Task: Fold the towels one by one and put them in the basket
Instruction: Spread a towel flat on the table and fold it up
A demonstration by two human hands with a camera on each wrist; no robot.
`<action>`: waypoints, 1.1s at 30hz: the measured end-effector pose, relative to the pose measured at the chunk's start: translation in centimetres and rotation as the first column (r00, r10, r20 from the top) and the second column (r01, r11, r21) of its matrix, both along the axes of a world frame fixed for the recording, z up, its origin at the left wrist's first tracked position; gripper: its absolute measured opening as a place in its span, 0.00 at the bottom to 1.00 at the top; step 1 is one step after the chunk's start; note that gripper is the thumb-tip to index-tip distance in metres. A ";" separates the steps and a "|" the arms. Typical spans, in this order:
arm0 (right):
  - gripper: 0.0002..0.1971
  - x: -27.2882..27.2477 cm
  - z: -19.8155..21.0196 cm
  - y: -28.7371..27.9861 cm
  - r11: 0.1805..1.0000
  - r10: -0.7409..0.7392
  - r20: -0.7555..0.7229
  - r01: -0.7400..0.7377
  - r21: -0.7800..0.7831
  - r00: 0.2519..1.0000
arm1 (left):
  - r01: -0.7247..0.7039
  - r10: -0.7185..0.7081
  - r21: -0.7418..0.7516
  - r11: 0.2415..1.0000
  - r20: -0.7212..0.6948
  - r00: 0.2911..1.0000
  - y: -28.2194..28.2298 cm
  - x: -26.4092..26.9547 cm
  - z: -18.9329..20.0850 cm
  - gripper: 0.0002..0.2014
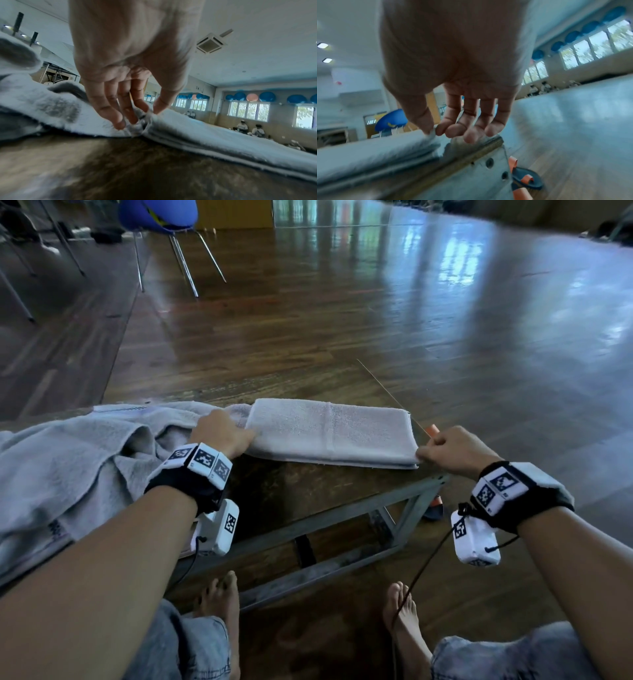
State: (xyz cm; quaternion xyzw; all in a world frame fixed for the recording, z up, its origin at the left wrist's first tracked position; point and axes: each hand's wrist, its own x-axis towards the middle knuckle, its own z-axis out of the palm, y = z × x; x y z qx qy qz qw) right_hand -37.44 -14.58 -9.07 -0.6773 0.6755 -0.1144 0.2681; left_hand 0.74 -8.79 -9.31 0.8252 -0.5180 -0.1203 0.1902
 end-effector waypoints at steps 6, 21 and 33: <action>0.09 1.6 -1.1 1.2 0.947 0.122 -0.107 -0.148 -0.285 0.987 | 0.024 -0.023 0.036 0.999 -0.032 0.999 -0.1 -0.5 -1.3 0.24; 0.22 3.5 -1.2 2.4 0.933 0.301 -0.322 -0.348 -0.096 0.898 | 0.164 -0.034 0.488 0.857 -0.264 0.964 2.5 0.9 1.0 0.14; 0.26 10.2 -1.7 4.4 0.780 0.462 -0.291 -0.540 -0.317 0.838 | 0.567 -0.558 -0.048 0.822 0.127 0.820 1.2 -7.1 -0.8 0.20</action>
